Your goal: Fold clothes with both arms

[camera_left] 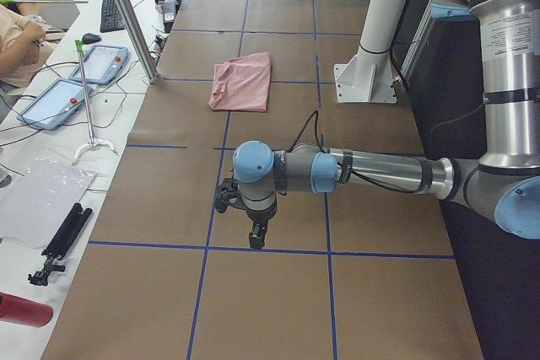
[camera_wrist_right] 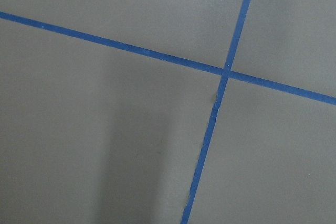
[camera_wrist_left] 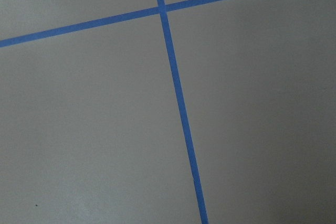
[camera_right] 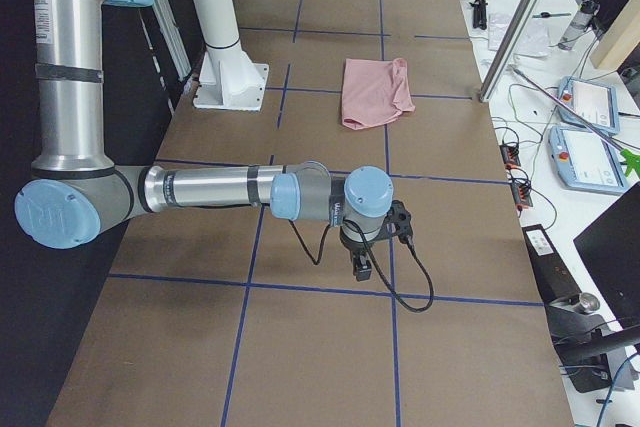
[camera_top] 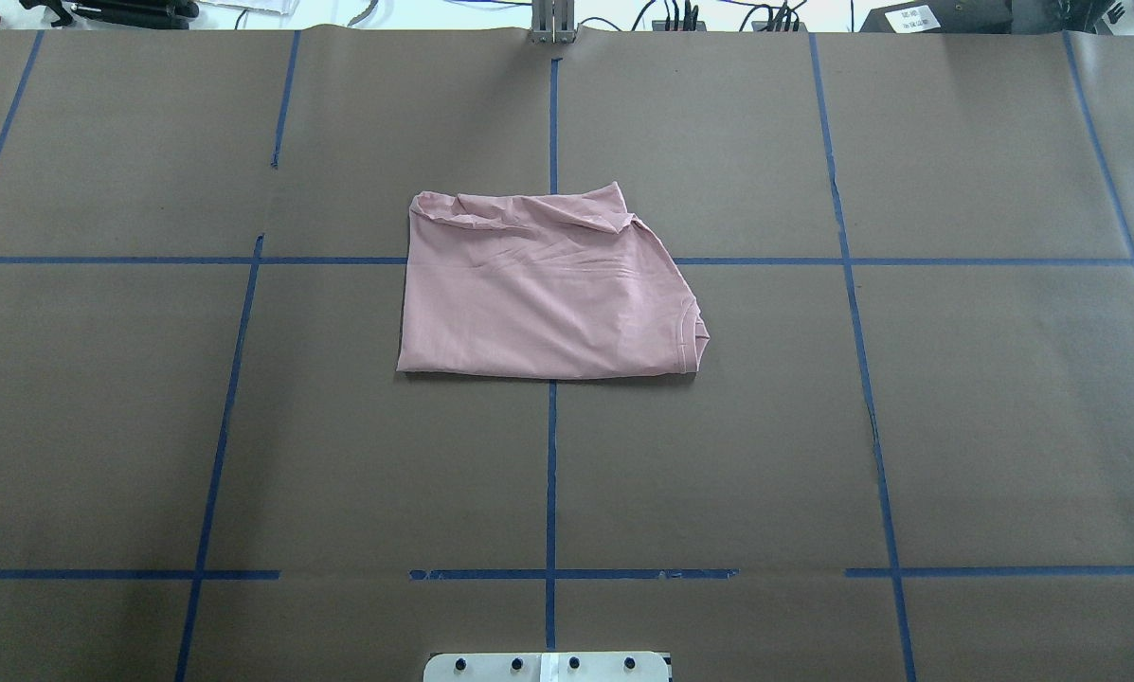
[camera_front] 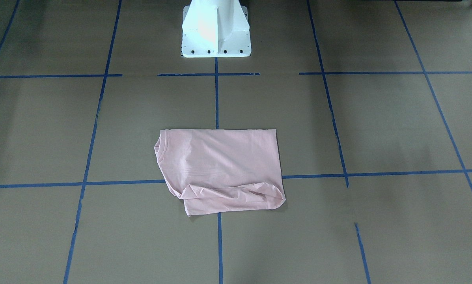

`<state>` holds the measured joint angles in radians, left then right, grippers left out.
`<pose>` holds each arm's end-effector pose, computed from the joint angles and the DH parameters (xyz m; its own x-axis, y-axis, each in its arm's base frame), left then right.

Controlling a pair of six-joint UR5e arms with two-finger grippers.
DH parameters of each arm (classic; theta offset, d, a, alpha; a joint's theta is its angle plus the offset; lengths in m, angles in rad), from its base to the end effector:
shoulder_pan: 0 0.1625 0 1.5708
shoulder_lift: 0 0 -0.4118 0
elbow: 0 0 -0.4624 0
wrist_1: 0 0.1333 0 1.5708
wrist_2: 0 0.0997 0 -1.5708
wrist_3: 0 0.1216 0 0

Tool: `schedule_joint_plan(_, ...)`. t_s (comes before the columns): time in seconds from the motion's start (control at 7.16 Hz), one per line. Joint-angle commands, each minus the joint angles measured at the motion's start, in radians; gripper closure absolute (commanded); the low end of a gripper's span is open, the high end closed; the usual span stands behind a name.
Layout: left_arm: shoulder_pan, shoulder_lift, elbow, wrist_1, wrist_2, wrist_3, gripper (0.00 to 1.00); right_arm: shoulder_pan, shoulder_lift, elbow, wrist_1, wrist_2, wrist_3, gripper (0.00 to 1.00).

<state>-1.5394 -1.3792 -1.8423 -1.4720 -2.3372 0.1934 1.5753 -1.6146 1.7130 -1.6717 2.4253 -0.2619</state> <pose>-0.0339 -0.4818 0.6193 0.7010 0.2014 -0.6841 -0.1693 0.9789 0.1147 0.0440 -0.5414 0.6086 0.6354 -0.2542 0.7292 0.1657 0.9671 0.1929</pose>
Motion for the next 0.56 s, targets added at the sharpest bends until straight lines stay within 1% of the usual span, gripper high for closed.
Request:
schedule_joint_plan(0.0,-0.001,0.008,-0.025,-0.005,0.001,0.0,0.0,-0.006,0.007,0.037,0.001,-0.029,0.01,0.0)
schedule_joint_plan(0.42,-0.001,0.0,-0.038,-0.004,-0.001,0.0,0.0,-0.037,-0.001,0.039,0.001,-0.035,0.009,0.0)
